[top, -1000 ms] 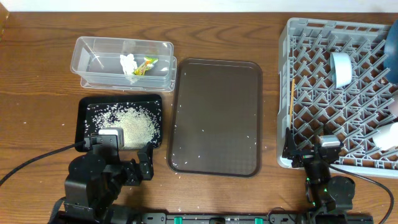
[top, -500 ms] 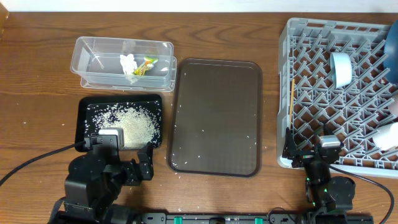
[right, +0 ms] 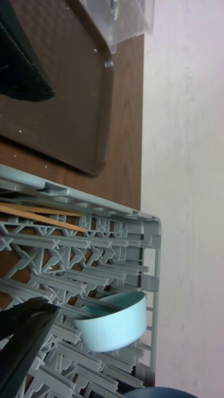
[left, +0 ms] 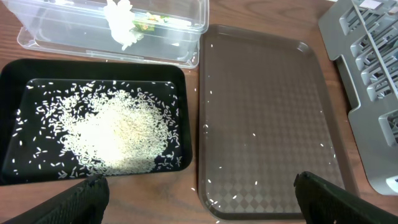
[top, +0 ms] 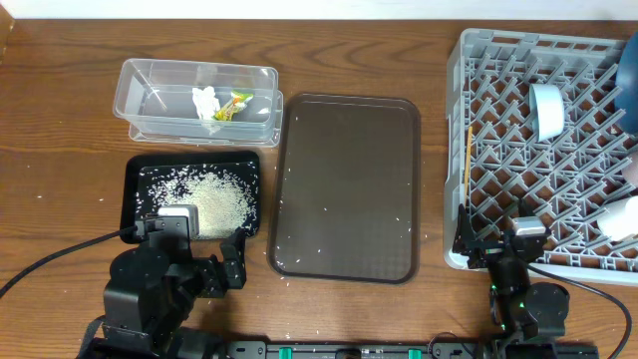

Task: Sort waste into correct bins and load items into the dishwasher rack

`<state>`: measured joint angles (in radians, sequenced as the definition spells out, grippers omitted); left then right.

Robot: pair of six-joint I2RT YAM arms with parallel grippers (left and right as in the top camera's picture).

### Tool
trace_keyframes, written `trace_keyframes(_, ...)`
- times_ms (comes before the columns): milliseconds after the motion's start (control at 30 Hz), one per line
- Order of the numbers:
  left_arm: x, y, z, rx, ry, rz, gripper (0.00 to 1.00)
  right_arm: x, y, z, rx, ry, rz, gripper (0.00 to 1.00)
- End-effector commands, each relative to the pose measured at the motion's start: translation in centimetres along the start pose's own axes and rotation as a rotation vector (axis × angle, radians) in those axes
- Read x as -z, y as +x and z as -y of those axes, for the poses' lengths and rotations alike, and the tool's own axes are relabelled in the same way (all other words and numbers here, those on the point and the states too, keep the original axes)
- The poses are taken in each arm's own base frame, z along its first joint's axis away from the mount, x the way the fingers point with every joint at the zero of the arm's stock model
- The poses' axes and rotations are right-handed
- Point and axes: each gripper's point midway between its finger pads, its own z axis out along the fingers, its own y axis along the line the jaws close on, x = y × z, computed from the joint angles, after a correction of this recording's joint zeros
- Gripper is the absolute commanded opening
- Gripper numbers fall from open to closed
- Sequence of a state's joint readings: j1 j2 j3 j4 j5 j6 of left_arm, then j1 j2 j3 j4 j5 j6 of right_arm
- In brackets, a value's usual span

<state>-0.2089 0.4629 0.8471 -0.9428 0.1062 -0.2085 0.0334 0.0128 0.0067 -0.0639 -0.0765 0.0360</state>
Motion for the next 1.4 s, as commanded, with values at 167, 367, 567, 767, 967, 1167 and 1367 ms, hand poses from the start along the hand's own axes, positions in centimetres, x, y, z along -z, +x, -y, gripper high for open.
trace_keyframes(167, -0.3, 1.2, -0.7, -0.011, -0.024, -0.023, 0.98, 0.0, 0.1, -0.2, 0.008, -0.009, -0.001, 0.99)
trace_keyframes(367, -3.5, 2.8, -2.6, 0.018, -0.045, 0.093, 0.98, 0.0, 0.1, -0.2, 0.008, -0.009, -0.001, 0.99)
trace_keyframes(567, -7.0, 3.2, -4.0, 0.028, -0.026, 0.292, 0.98, 0.0, 0.1, -0.2, 0.009, -0.009, -0.001, 0.99)
trace_keyframes(767, -8.2, 1.8, -4.8, -0.017, -0.026, 0.479, 0.98, 0.0, 0.1, -0.2, 0.008, -0.009, -0.001, 0.99)
trace_keyframes(967, -9.6, 2.1, -5.5, -0.088, -0.043, 0.542, 0.98, 0.0, 0.1, -0.2, 0.008, -0.009, -0.001, 0.99)
trace_keyframes(1167, -9.8, 2.5, -5.5, -0.086, -0.046, 0.526, 0.98, 0.0, 0.1, -0.2, 0.009, -0.009, -0.001, 0.99)
trace_keyframes(1367, -9.8, 2.4, -5.5, -0.086, -0.046, 0.527, 0.98, 0.0, 0.1, -0.2, 0.009, -0.009, -0.001, 0.99)
